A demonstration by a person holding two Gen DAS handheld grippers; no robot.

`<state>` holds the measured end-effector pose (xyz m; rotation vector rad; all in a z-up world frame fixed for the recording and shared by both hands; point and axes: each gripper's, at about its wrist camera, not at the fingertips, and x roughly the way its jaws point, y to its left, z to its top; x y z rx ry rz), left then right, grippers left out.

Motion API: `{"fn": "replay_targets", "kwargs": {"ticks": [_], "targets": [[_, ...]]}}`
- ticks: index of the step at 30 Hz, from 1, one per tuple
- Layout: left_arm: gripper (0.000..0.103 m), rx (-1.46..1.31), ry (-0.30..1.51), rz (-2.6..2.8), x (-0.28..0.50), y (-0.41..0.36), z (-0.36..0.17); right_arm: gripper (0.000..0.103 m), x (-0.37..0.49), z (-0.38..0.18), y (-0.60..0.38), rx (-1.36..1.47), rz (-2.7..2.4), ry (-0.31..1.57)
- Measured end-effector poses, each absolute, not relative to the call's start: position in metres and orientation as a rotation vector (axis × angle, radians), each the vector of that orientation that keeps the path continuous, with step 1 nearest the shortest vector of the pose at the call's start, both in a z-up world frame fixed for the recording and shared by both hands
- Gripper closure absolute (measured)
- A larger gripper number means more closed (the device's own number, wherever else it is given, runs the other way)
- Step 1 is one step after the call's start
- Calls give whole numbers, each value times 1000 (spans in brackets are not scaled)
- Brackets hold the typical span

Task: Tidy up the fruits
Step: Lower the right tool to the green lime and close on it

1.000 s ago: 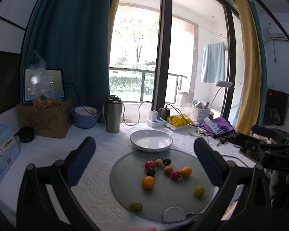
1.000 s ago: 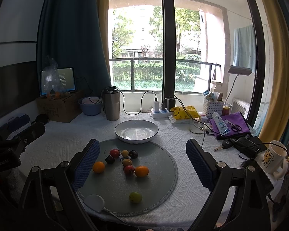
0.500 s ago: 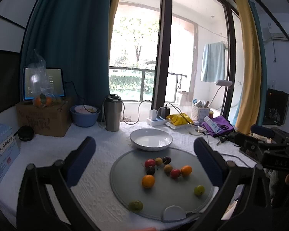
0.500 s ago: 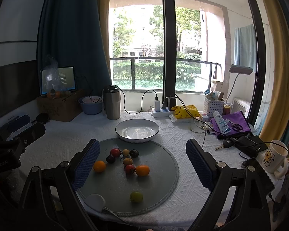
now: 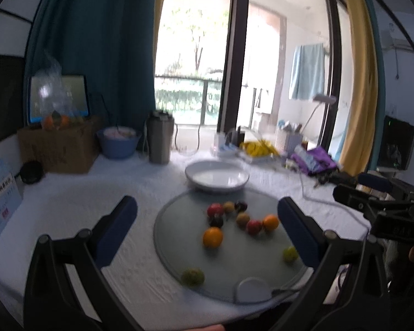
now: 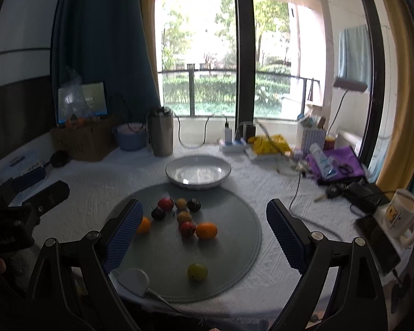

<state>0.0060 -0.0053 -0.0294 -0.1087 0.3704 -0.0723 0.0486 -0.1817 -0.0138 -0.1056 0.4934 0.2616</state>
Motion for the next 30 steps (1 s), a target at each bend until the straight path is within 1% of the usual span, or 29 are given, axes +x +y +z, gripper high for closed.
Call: {"fn": "replay_targets", "kwargs": {"ticks": [12, 15, 16, 17, 19, 21, 22, 23, 24, 25, 26, 27, 28, 29, 30], "targets": [[1, -81, 646, -84, 43, -10, -103, 11, 86, -89, -180, -95, 283, 723], [1, -84, 689, -88, 49, -10, -117, 17, 91, -103, -180, -93, 295, 769], [5, -84, 702, -89, 51, -10, -122, 19, 93, -106, -179, -92, 298, 785], [10, -83, 714, -91, 52, -11, -124, 20, 95, -110, -179, -90, 302, 802], [16, -76, 742, -93, 56, -12, -130, 27, 99, -119, -180, -85, 308, 831], [23, -72, 764, -94, 57, -12, -136, 29, 100, -125, -180, -83, 313, 850], [29, -70, 775, -93, 58, -12, -138, 32, 100, -127, -181, -83, 317, 856], [33, -68, 785, -92, 59, -12, -140, 34, 101, -130, -181, -84, 321, 864], [34, -69, 794, -93, 59, -11, -141, 37, 101, -132, -180, -84, 324, 872], [38, -69, 802, -93, 60, -11, -143, 42, 101, -133, -180, -88, 329, 879], [40, -67, 809, -91, 61, -11, -145, 44, 101, -133, -181, -94, 328, 872], [40, -65, 807, -89, 60, -11, -145, 49, 101, -133, -181, -92, 338, 874], [43, -63, 808, -86, 60, -11, -144, 52, 102, -133, -181, -94, 337, 873], [50, -59, 804, -80, 60, -11, -144, 54, 102, -133, -181, -93, 339, 874], [53, -53, 801, -75, 60, -11, -143, 59, 103, -133, -181, -94, 341, 874]]}}
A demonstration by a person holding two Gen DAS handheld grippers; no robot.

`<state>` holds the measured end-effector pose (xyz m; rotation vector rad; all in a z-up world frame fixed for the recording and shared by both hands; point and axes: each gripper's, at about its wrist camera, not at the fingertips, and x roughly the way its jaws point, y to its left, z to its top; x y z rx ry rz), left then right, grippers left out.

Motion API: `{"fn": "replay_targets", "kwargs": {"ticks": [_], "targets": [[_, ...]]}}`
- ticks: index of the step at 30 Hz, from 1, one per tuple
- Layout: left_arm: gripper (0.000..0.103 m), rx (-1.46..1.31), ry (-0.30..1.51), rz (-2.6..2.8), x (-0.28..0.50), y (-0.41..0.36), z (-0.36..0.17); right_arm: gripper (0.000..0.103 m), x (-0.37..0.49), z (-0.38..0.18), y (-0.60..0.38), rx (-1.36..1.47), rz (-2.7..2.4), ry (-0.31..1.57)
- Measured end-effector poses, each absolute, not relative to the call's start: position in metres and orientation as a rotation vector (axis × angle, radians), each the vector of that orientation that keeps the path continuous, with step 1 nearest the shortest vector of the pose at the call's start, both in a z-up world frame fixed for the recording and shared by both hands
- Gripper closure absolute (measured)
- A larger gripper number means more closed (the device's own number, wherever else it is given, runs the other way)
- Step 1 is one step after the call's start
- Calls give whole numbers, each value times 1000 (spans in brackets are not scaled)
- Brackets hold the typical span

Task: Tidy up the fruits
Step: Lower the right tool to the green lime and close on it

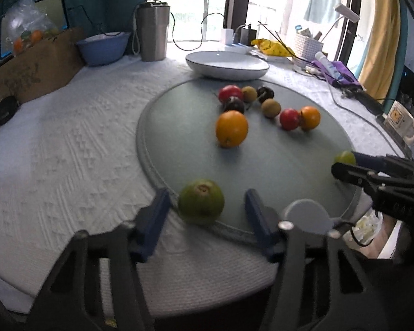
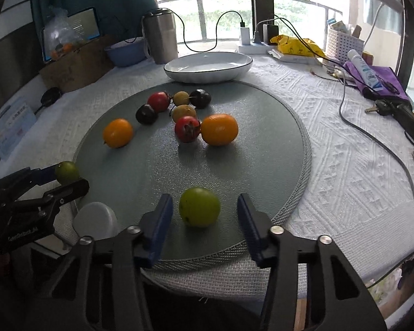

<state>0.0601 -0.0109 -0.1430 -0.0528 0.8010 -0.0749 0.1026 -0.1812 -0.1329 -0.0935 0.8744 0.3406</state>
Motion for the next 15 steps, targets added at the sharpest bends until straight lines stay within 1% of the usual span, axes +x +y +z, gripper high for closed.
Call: {"fn": "replay_targets", "kwargs": {"ticks": [2, 4, 7, 15], "targets": [[60, -44, 799, -69, 60, -11, -142, 63, 103, -132, -182, -95, 347, 874], [64, -36, 798, -67, 60, -12, -142, 70, 102, -132, -181, -94, 360, 875], [71, -31, 800, -62, 61, -12, -141, 73, 100, -132, -179, -105, 367, 871], [71, -26, 799, -70, 65, -12, -135, 73, 106, -125, -180, -99, 383, 859]]}}
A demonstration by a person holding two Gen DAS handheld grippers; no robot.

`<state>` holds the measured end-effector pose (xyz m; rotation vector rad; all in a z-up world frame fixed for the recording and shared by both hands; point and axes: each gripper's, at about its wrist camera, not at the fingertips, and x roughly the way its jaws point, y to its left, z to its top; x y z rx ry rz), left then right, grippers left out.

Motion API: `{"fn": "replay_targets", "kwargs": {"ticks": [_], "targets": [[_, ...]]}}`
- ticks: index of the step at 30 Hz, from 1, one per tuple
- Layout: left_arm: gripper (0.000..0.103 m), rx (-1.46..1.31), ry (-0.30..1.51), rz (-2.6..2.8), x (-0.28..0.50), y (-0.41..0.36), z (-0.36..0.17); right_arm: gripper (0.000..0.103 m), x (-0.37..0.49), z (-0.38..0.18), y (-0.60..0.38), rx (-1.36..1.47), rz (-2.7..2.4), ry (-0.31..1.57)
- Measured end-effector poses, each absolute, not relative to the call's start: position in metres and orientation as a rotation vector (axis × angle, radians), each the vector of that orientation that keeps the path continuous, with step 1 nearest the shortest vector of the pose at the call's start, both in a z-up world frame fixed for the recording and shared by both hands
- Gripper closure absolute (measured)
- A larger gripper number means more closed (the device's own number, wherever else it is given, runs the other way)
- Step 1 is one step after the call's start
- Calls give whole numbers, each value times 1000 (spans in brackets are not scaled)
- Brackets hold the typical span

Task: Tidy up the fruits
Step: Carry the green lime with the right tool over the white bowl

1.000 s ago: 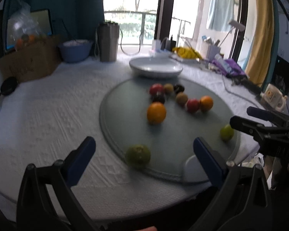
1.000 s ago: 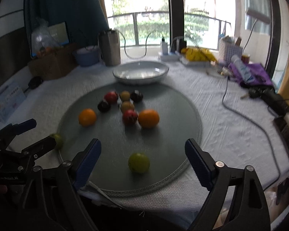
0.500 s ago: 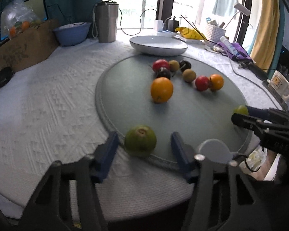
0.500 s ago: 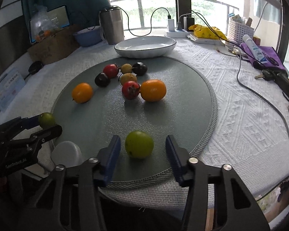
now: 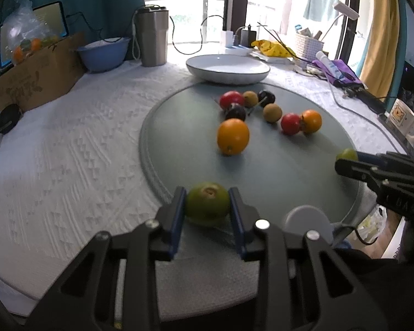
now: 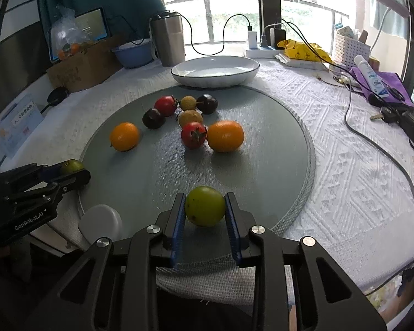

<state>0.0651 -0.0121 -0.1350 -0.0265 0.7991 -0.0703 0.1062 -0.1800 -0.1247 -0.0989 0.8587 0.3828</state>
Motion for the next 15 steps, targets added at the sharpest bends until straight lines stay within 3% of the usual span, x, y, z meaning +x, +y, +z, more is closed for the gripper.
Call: {"fn": "replay_targets", "kwargs": {"ticks": [15], "targets": [[71, -22, 767, -76, 97, -13, -110, 73, 138, -99, -181, -84, 393, 811]]}}
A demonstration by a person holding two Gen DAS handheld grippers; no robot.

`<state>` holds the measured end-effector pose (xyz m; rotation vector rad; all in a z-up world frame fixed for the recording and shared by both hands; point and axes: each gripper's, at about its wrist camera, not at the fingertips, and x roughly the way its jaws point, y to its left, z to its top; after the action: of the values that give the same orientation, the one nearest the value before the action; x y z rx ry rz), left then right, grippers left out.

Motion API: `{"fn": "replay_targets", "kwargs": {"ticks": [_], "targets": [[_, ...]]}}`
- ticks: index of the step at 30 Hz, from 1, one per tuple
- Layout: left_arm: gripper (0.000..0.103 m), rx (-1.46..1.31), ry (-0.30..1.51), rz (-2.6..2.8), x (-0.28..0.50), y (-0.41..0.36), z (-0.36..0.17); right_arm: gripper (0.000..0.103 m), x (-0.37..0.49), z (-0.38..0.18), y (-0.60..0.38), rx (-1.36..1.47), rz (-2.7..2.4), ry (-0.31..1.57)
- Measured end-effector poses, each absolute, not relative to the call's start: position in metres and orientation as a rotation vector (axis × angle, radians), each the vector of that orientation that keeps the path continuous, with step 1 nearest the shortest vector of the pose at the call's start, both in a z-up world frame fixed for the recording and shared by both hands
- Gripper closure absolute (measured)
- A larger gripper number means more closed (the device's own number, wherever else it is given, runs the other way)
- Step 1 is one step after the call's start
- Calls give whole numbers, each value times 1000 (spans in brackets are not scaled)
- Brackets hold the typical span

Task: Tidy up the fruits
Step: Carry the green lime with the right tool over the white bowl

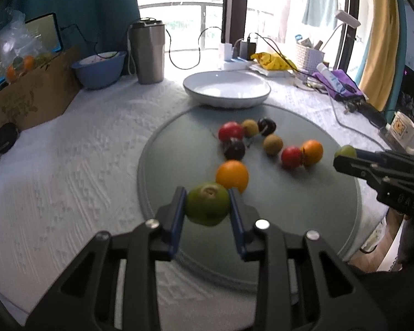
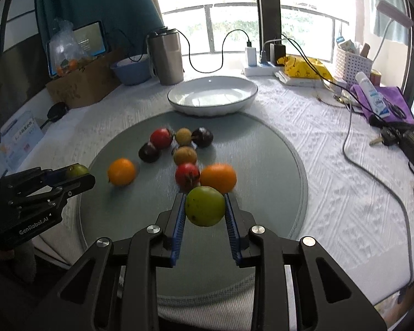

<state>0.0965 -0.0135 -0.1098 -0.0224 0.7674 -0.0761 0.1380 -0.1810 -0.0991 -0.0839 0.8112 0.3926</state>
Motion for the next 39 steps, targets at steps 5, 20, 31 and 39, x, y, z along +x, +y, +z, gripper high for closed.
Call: {"fn": "replay_targets", "kwargs": {"ticks": [5, 20, 31, 39], "targets": [[71, -33, 757, -76, 111, -12, -102, 73, 154, -91, -182, -82, 397, 794], [71, -43, 744, -81, 161, -6, -85, 73, 203, -78, -185, -81, 406, 761], [71, -57, 757, -113, 208, -2, -83, 73, 246, -76, -184, -87, 397, 742], [71, -64, 786, -177, 246, -3, -84, 73, 279, -76, -178, -99, 400, 735]]}}
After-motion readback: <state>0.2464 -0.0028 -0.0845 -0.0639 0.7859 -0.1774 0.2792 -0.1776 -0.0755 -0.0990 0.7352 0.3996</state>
